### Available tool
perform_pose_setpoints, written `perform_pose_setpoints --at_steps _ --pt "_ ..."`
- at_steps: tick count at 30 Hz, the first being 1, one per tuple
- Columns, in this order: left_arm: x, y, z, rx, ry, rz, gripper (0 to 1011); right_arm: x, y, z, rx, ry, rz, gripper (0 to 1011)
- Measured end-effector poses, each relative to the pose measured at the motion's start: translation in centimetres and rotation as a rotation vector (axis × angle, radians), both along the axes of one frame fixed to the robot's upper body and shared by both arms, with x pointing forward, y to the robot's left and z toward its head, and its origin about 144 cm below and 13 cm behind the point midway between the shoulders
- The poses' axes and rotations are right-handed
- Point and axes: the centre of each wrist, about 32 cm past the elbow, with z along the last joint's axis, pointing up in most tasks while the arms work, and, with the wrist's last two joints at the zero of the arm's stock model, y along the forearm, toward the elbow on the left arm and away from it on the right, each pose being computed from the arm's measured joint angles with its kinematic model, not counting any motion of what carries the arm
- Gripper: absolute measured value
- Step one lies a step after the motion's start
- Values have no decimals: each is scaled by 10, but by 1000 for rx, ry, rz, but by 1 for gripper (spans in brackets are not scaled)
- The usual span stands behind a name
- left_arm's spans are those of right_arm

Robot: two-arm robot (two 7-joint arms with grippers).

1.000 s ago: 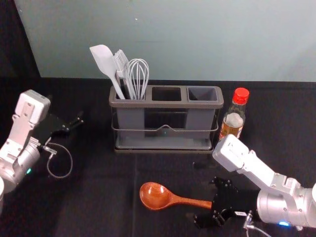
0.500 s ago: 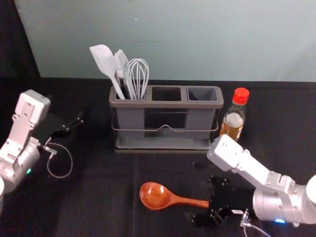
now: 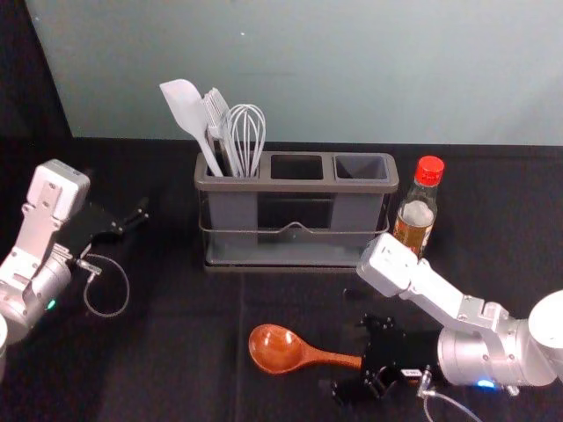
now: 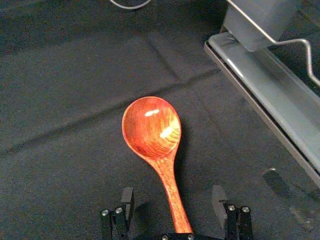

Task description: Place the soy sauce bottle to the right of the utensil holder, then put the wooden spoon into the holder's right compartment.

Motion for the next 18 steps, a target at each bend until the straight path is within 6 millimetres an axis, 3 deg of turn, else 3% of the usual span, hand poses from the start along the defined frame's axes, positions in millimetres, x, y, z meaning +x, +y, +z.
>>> perform_pose_setpoints --at_steps 18 --pt "0 0 0 0 0 0 1005 5 -1 -7 5 28 2 979"
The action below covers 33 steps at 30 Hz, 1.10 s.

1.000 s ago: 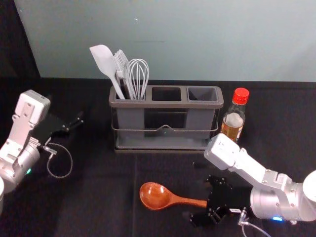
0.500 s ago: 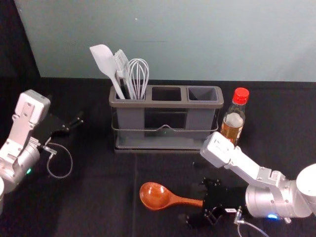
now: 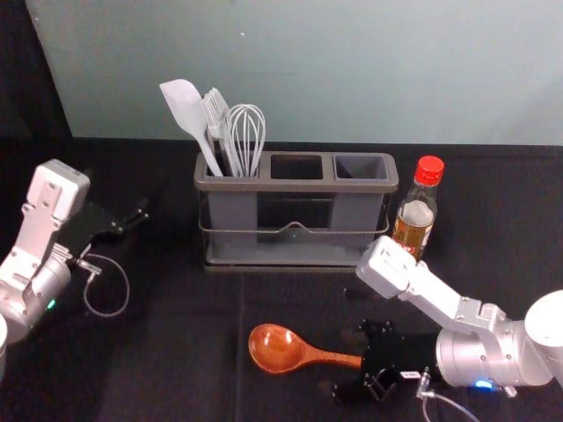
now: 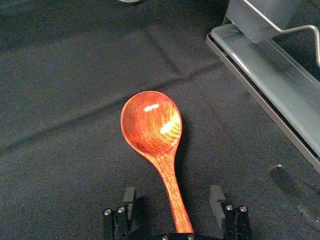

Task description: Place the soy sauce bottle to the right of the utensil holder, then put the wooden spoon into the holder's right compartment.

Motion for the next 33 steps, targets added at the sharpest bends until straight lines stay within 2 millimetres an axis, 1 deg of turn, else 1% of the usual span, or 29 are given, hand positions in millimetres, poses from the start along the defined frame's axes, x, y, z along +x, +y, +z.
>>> perform_pose_setpoints --at_steps 1,4,5,8,10,26,31,33 --pt "0 0 0 0 0 0 1005 0 0 0 0 0 0 979" --pt "0 0 0 0 0 0 1005 1 1 -1 -4 2 -4 848" --pt "0 0 0 0 0 0 1005 1 1 -1 -4 2 -4 848" --pt "0 0 0 0 0 0 1005 2 1 -1 -6 5 -4 739" --pt "0 0 0 0 0 0 1005 2 2 -1 -7 6 -4 704" --pt "0 0 0 0 0 0 1005 -1 0 1 -11 1 -15 592" --pt "0 0 0 0 0 0 1005 -2 -1 1 -12 2 -17 449" --pt "0 0 0 0 0 0 1005 -2 -1 1 -12 1 -17 367"
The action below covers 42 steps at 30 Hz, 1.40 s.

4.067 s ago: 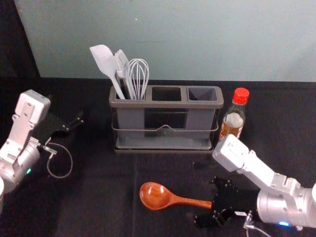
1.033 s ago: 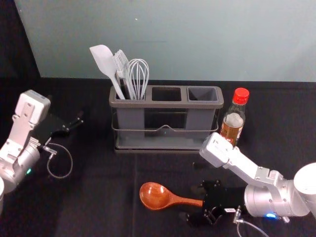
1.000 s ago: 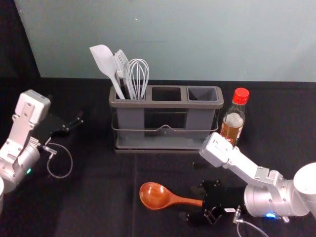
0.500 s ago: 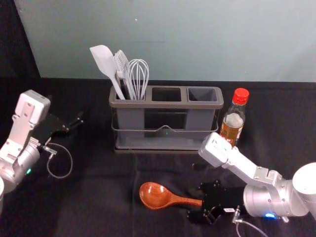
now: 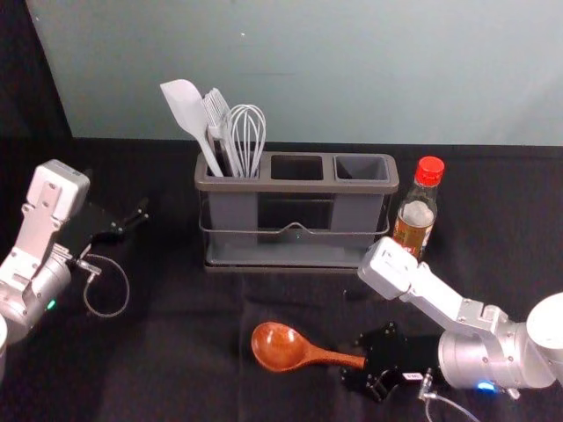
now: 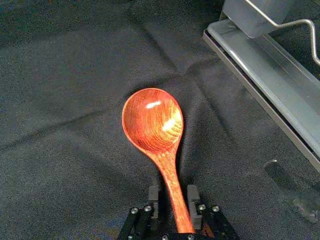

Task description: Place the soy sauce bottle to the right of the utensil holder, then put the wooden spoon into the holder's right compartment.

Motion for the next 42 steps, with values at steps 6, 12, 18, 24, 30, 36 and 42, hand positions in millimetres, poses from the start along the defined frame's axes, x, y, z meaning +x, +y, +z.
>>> perform_pose_setpoints --at_steps 6,12,18,24,30,36,42 --pt "0 0 0 0 0 0 1005 -1 0 -1 -1 -3 -2 208" --pt "0 0 0 0 0 0 1005 -2 0 0 1 -5 0 142" --pt "0 0 0 0 0 0 1005 -2 0 0 2 -6 2 140" --pt "0 0 0 0 0 0 1005 -9 -3 7 20 -12 18 142" --pt "0 0 0 0 0 0 1005 -22 -14 16 50 -32 35 140" --pt "0 0 0 0 0 0 1005 -36 -32 25 95 -70 17 140" --pt "0 0 0 0 0 0 1005 -46 -47 34 134 -113 -44 140"
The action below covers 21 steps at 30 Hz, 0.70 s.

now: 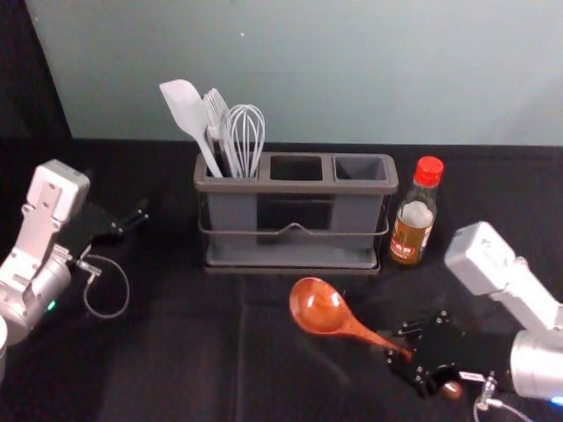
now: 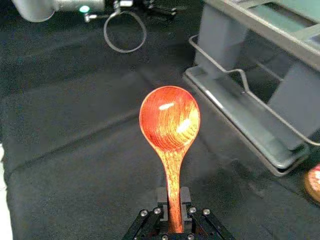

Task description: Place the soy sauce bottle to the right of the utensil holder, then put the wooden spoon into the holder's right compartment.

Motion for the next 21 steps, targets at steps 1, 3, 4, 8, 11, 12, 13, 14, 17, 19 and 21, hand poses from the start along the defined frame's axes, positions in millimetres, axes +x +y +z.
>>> perform_pose_setpoints --at_steps 1,3,4,8,11,12,13,14,17,19,21 --pt "0 0 0 0 0 0 1005 -1 -1 1 4 -4 -8 142" --pt "0 0 0 0 0 0 1005 -4 -3 2 13 -14 -31 142" --pt "0 0 0 0 0 0 1005 -6 -3 3 17 -18 -38 140" --pt "0 0 0 0 0 0 1005 -12 -1 -3 51 -68 -92 140" --pt "0 0 0 0 0 0 1005 7 9 -23 90 -127 -142 142" --pt "0 0 0 0 0 0 1005 12 10 -25 106 -152 -164 140" --pt "0 0 0 0 0 0 1005 14 10 -26 115 -164 -175 142" --pt "0 0 0 0 0 0 1005 16 9 -26 124 -175 -185 140" --pt "0 0 0 0 0 0 1005 20 3 -22 151 -208 -219 140" --pt "0 0 0 0 0 0 1005 21 2 -21 157 -211 -226 140" --pt "0 0 0 0 0 0 1005 22 2 -22 160 -213 -228 140"
